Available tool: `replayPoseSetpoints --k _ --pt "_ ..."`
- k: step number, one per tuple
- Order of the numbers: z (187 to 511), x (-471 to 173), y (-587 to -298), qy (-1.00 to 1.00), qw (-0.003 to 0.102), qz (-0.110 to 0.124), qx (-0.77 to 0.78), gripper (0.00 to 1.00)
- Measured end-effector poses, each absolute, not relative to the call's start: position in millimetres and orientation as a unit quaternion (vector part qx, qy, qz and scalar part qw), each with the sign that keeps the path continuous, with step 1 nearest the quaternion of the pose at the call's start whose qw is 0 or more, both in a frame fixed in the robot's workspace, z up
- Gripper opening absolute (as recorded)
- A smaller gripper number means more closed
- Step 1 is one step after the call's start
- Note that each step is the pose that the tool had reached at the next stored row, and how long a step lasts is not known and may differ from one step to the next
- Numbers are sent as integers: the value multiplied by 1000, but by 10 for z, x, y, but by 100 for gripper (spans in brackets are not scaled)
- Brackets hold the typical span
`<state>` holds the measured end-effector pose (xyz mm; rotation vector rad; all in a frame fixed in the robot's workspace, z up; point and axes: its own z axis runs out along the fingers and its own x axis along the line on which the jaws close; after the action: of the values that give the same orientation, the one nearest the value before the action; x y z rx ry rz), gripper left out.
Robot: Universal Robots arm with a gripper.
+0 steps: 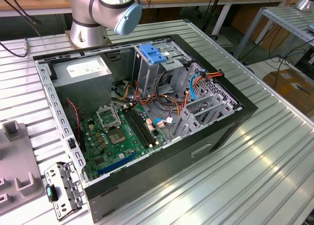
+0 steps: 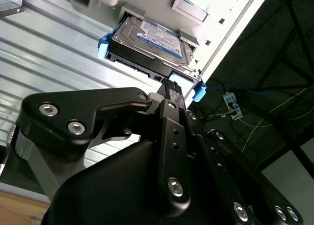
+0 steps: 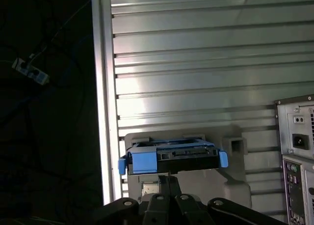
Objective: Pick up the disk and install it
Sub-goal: 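Reach for the disk, then pick up the disk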
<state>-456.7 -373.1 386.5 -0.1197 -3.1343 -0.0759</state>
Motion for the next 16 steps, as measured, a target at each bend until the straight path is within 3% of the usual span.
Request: replayPoseSetpoints --k 16 --pt "3863 -4668 -3719 -999 2 -24 -38 11"
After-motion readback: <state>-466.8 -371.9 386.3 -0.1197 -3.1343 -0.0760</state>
